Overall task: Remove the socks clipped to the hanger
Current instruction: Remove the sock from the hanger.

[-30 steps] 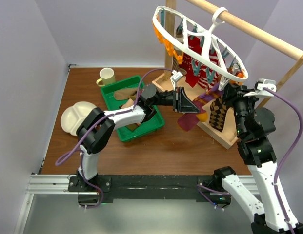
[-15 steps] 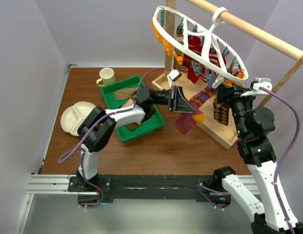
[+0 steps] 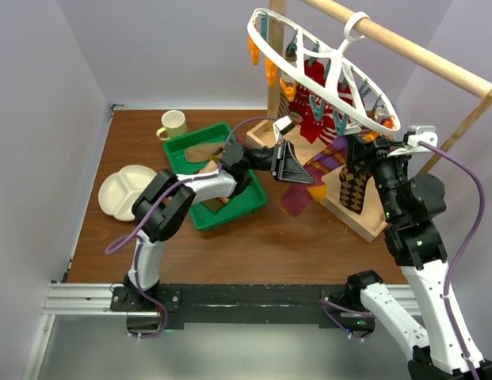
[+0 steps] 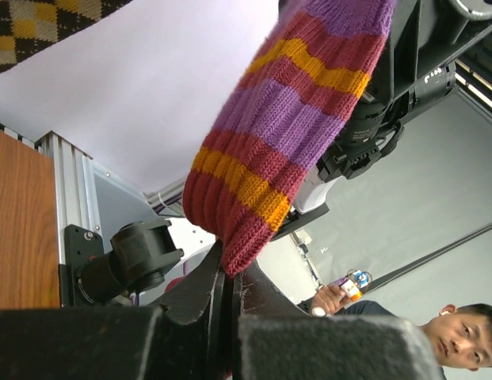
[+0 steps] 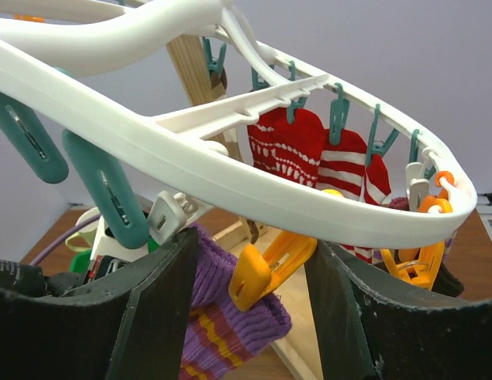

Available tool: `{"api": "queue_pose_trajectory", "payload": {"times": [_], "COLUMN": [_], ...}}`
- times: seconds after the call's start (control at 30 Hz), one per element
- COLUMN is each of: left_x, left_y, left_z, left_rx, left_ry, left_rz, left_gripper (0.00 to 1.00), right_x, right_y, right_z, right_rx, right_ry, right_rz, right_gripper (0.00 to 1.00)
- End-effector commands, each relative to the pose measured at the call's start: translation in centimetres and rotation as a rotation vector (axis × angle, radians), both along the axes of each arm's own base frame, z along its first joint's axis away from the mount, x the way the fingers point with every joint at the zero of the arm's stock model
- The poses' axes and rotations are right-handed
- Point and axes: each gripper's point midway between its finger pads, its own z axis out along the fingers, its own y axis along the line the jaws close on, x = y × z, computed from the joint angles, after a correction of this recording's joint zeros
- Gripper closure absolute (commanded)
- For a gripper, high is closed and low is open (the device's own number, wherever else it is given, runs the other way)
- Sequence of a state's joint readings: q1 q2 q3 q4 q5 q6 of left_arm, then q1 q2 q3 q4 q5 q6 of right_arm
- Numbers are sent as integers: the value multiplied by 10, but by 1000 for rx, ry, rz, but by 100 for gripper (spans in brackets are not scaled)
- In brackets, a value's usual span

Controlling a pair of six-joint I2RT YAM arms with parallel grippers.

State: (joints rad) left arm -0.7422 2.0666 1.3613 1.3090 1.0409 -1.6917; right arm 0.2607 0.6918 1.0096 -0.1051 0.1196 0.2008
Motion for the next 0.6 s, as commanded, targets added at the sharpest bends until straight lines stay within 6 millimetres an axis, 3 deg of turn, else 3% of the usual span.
{"api": "queue_pose_trajectory", "payload": {"times": [0.0, 0.37, 0.57], "left_x": [-13, -12, -11], "left_y": [19, 19, 19], "left_z": [31, 32, 31], "left_rx": [-144, -142, -143], "left_ry": [-165, -162, -159], "left_rz": [-10, -8, -6], "left_gripper": [100, 100, 100], "right_x": [-7, -1, -1], "right_y": [-1, 2, 3], "right_z": [14, 24, 27], "right_rx": [-5, -17, -16], "right_ry": [-69, -99, -104], "right_rz": [8, 10, 18], "right_gripper": [40, 40, 45]}}
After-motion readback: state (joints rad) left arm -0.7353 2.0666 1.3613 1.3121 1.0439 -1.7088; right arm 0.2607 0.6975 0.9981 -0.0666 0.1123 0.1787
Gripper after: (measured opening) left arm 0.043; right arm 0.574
